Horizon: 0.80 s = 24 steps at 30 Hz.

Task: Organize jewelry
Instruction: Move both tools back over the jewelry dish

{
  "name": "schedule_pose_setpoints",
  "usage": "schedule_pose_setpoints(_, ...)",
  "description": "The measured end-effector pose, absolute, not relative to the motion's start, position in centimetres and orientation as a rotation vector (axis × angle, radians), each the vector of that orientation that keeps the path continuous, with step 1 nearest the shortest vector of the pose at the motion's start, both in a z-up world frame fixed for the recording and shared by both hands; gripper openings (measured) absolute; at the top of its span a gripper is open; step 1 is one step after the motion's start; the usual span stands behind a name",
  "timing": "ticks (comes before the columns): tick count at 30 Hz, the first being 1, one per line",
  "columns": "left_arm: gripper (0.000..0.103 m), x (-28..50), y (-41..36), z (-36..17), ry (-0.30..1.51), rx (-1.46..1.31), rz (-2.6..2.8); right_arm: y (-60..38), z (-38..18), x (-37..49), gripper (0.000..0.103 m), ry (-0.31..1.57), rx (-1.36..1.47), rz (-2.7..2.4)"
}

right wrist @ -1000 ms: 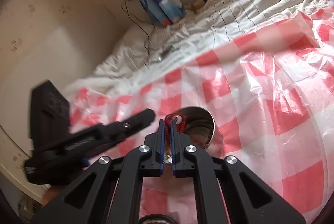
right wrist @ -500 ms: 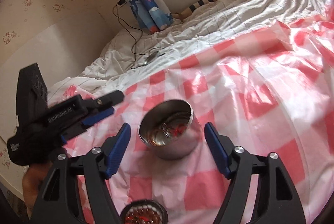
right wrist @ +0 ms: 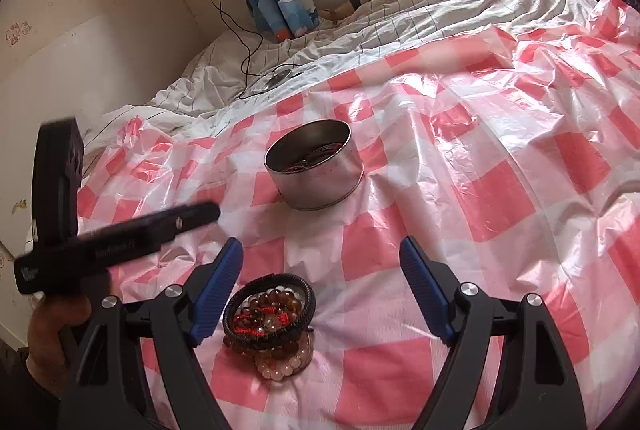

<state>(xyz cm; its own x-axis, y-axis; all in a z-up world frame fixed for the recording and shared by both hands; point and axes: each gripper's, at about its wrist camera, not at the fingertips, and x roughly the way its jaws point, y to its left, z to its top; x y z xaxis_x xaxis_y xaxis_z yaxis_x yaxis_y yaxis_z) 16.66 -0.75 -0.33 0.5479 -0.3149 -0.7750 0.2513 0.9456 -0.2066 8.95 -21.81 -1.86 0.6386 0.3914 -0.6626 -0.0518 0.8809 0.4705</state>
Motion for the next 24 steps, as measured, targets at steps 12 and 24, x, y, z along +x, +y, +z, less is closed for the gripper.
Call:
schedule_pose_setpoints(12, 0.066, 15.0, -1.9, -2.4, 0.988, -0.047, -0.372, -22.0, -1.5, 7.4, 0.088, 0.849, 0.427, 0.215)
schedule_pose_setpoints(24, 0.070, 15.0, -2.5, -2.9, 0.993, 0.005, -0.363, -21.7, -2.1, 7.7, 0.091, 0.872, 0.409, 0.205)
